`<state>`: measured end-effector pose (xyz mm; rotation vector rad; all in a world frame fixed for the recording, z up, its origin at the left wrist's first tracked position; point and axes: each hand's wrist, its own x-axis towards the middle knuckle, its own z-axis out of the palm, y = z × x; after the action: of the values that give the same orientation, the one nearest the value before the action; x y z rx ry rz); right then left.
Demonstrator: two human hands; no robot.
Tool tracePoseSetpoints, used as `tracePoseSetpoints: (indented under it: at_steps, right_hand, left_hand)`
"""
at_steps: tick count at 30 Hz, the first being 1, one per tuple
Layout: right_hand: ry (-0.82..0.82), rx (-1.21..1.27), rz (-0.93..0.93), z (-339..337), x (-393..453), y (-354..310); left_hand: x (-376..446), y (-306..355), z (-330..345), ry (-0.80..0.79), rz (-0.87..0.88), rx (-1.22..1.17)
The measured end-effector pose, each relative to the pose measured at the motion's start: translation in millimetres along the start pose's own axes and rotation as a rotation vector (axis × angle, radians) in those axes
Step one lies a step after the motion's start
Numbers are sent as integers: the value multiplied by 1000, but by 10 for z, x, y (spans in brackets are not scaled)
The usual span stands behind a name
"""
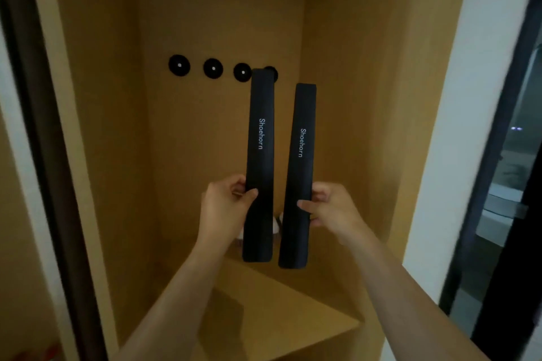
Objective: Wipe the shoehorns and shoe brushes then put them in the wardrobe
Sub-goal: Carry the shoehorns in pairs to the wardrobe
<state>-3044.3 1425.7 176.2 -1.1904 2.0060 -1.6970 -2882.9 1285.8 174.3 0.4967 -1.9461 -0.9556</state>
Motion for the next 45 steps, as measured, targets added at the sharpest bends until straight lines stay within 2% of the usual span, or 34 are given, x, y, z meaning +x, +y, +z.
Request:
tracePoseSetpoints:
  at_steps: [4,8,24,31,45]
  right_hand:
    - [-20,-25,-31,183,645,-7]
    - [-44,51,-22,427,1237,27]
    - [-306,217,-124,1533,2701,-74]
    - [-338,250,-139,1671,3057,-210]
    - [-325,227,-172,1503,3458,-129]
  left_hand:
    - [546,-227,10,87,-50,-21]
    - [975,-488,-48,150,-28,23]
    - [1803,-1032,-697,405,-212,30]
    - [2406,-1061,-922,489,-241,-51]
    - [3624,-1171,-1117,522,-239,19]
